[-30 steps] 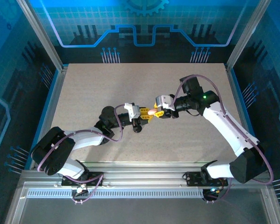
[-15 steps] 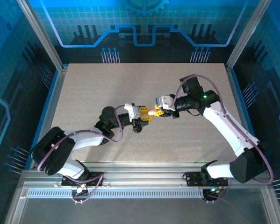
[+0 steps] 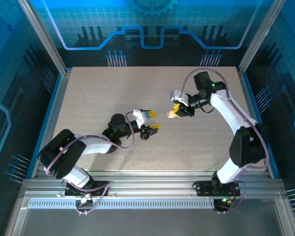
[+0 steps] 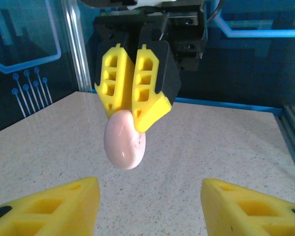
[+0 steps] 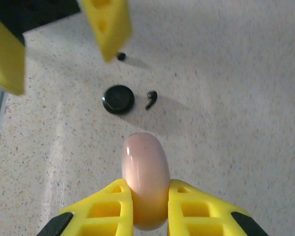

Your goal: Insert the wireless bluetooth earbuds into the charging case

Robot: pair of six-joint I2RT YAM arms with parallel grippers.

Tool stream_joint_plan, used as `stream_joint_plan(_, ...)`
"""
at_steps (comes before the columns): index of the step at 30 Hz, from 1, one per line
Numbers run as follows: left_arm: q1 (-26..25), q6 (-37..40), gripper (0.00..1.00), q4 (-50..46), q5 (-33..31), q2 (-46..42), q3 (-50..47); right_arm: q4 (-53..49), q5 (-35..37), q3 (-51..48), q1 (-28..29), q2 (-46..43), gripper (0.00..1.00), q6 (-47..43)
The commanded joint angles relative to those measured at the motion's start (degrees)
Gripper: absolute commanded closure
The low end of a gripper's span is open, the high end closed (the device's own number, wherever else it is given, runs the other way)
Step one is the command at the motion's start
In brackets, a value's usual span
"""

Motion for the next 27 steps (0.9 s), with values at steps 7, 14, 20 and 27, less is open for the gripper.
stream_joint_plan(7,-0.25,4.23,0.46,-6.05,-1.96,1.73,3.53,-11.96,7.59,7.82,-7.82,12.48,0.87,10.15)
stream_joint_plan(14,-0.29,6.17,0.45,-9.44,-2.11,2.85,5.08,-15.95,11.9,12.79,-11.02,19.99,0.86,12.35)
stream_joint_plan(20,-0.25,6.72,0.45,-10.59,-1.71,4.15,6.52,-18.98,14.65,18.03,-11.9,26.71,0.86,13.81)
stream_joint_plan(27,-0.29,8.33,0.46,-12.68,-1.19,4.61,8.01,-21.23,17.0,22.13,-12.5,31.58,0.86,15.12)
